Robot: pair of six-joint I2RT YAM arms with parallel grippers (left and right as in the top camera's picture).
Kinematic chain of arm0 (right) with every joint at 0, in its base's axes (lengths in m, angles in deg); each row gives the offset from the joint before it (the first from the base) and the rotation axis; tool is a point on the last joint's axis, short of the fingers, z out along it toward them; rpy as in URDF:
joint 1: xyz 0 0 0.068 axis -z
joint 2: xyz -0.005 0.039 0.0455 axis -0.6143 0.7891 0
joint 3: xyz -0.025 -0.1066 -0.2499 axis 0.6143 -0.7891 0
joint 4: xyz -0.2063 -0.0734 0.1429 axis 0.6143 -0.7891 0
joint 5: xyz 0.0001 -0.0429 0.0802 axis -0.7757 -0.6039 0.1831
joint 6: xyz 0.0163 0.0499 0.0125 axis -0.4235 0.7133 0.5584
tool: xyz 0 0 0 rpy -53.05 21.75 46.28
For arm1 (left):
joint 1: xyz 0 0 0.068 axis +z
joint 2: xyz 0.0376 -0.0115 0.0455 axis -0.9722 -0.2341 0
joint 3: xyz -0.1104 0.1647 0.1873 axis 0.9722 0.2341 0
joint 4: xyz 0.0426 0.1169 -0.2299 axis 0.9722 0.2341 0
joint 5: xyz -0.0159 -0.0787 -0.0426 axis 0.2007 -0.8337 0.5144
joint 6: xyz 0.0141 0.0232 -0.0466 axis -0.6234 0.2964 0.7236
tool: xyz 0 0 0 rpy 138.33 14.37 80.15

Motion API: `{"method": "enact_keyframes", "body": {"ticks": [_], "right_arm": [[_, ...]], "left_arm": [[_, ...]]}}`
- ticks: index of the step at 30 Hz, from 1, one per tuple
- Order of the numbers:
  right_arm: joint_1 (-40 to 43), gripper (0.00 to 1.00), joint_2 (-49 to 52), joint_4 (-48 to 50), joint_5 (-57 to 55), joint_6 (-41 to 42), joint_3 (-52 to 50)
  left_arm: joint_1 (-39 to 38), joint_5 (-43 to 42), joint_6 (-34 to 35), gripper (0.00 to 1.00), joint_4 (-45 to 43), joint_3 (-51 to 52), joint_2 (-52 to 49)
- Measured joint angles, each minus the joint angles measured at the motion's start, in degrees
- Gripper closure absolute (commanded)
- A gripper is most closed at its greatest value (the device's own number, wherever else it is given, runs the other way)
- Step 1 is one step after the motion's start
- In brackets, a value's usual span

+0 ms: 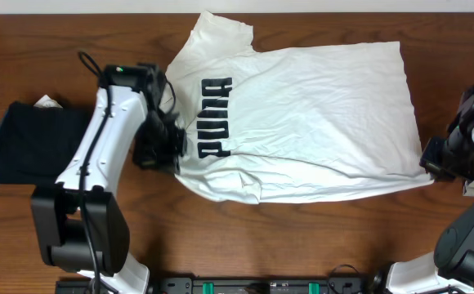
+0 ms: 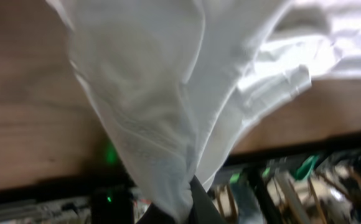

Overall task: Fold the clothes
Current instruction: 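Lay the white t-shirt flat on the table, holding its left and right edges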

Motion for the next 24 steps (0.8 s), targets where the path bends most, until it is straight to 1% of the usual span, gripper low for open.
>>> {"method": "enact_keyframes", "body": {"ticks": [6, 13, 17, 20, 24], "right_arm": [[0.9, 0.99, 0.0, 0.3, -0.3, 1.2, -2.9], [0.9, 0.99, 0.0, 0.2, 0.0, 1.5, -4.3], [0.9, 0.99, 0.0, 0.0, 0.1, 1.5, -4.7], [0.9, 0.99, 0.0, -0.1, 0.1, 1.6, -4.8], [1.3, 0.99, 0.0, -0.2, 0.2, 1.9, -4.8]], "left_arm": [[-2.2, -0.6, -0.6, 0.94, -0.7, 5.9, 0.0], [-2.2, -0.6, -0.6, 0.94, -0.9, 7.5, 0.6], [-2.3, 2.0, 2.1, 0.94, -0.9, 8.8, 4.0], [-2.2, 5.2, 4.8, 0.94, -0.7, 10.2, 8.5], [-2.3, 7.1, 6.6, 0.94, -0.6, 11.5, 14.2]]}}
